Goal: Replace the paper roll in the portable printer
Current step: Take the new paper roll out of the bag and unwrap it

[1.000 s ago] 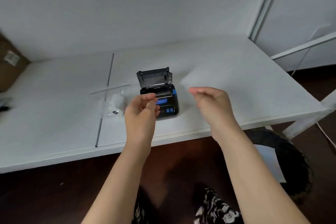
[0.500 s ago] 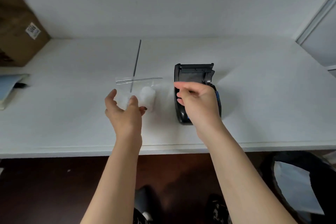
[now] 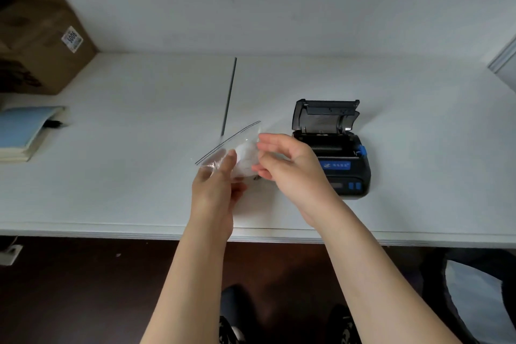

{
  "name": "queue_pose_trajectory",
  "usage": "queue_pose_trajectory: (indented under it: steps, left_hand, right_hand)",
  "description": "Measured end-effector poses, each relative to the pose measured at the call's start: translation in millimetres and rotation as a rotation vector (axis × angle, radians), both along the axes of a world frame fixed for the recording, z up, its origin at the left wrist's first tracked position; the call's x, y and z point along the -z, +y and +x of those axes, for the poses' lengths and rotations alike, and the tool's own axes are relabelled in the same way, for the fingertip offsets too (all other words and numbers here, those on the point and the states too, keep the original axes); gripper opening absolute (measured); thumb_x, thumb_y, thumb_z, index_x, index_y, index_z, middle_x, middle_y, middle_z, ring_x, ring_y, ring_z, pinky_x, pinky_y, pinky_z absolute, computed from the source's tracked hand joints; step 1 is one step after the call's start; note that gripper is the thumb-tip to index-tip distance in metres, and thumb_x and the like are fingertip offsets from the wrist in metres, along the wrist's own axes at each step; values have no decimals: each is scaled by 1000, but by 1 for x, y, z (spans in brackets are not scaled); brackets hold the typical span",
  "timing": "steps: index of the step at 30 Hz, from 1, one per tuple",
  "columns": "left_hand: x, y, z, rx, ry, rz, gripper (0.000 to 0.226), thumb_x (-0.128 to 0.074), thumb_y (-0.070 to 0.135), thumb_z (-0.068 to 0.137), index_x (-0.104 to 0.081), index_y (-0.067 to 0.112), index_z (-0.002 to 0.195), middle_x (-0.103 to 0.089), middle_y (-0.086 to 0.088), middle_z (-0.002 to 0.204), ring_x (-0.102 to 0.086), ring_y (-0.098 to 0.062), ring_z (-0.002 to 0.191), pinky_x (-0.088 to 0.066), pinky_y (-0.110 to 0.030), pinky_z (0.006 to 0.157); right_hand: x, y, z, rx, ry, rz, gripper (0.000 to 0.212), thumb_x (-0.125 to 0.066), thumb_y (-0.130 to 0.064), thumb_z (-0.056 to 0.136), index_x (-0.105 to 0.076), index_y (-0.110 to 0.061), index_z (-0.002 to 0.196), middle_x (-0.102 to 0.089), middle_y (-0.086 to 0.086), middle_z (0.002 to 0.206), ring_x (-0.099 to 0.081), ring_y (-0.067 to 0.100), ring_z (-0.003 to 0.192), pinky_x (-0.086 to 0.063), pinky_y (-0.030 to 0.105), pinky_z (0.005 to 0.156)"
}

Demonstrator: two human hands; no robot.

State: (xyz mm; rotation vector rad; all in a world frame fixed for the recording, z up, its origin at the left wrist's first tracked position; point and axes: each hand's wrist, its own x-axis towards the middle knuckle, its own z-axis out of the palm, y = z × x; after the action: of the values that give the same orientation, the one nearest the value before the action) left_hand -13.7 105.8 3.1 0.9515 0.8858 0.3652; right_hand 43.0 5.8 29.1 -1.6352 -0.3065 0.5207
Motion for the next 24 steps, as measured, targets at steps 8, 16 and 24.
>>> queue_pose_trajectory:
  steps: [8,16,24]
  left_hand:
    - [-20,2,-5,10,-21,379,20,-56,6,82,-69,20,75,-61,7,119,-60,-8,97,-43,-16,74]
    - [-19,-2,1,111,19,187,31,-62,35,88,-58,4,88,-64,-7,80,-61,-23,73,-49,-27,64]
    - [-25,-8,-1,54,-91,183,11,-65,2,84,-69,5,74,-67,-15,76,-59,-27,73,-49,-33,70]
  right_hand:
    - [2,-3,1,29,-1,-12,20,-58,-22,92,-65,-30,109,-65,-10,101,-73,18,85,-56,44,89]
    - [4,-11,4,-10,-36,-42,19,-57,-30,93,-68,-30,108,-68,-2,118,-63,11,110,-51,31,96]
    - [0,-11,3,-11,-53,41,15,-59,-19,92,-68,-28,100,-74,1,99,-69,2,85,-54,24,85]
